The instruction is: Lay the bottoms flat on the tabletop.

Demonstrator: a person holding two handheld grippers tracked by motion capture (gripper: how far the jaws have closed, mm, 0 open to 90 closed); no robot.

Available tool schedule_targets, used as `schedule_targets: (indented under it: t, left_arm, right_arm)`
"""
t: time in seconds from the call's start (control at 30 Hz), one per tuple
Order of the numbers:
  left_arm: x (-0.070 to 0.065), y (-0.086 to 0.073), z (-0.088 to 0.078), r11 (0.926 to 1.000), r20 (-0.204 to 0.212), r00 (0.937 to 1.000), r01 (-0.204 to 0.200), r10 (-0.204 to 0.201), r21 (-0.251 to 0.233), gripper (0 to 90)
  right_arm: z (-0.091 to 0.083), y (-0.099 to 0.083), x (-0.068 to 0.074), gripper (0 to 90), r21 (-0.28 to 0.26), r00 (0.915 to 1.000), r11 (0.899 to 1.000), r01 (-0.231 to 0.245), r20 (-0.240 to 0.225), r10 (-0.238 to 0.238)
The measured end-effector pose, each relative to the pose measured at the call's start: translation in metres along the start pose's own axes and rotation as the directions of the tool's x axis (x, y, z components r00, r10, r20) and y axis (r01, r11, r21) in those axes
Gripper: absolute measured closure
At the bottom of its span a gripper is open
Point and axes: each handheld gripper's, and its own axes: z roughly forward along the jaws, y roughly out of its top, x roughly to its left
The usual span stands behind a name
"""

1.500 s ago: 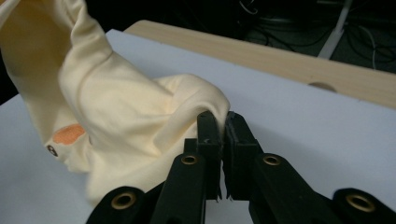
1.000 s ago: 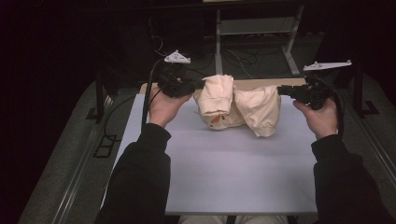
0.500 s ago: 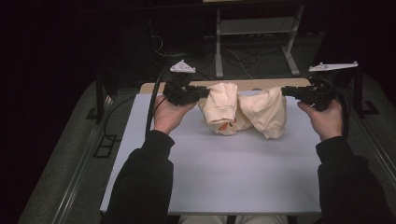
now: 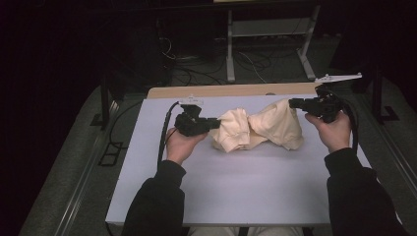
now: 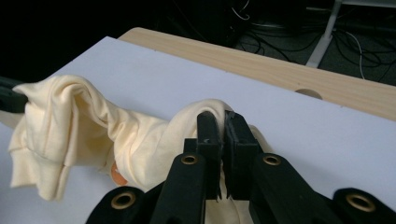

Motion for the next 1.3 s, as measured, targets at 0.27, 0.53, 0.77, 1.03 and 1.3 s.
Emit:
schedule_targets:
  t: [0.27,0.53,0.77,1.03,1.3]
  left_arm:
    - [-0.005,-0.022,0.019,0.9986,0.027,0.9994,-0.021,0.02,0.048,79.3]
    - [-0.008,-0.049,0.039,0.9854,0.024,0.9985,-0.052,0.048,0.162,78.0]
    - [-0.003,-0.05,0.032,0.9875,0.01,0.9992,-0.041,0.039,0.152,62.9]
    - [-0.004,-0.04,0.014,0.9943,0.067,0.9947,-0.083,0.079,0.067,48.5]
    - [-0.009,-0.025,0.003,0.999,0.105,0.9941,-0.025,0.028,-0.036,44.4]
  right_arm:
    - [0.009,-0.013,-0.004,85.0,0.005,0.9993,0.999,-0.035,-0.013,0.035]
    - [0.016,-0.023,-0.01,85.0,-0.01,0.9932,0.995,-0.1,-0.06,0.099]
    - [0.021,-0.022,-0.003,84.9,-0.036,0.9922,0.994,-0.106,-0.069,0.104]
    - [0.03,-0.007,0.021,84.9,-0.05,0.9928,0.996,-0.073,-0.098,0.068]
    - [0.046,0.017,0.056,84.9,-0.063,0.9886,0.998,-0.028,-0.149,0.018]
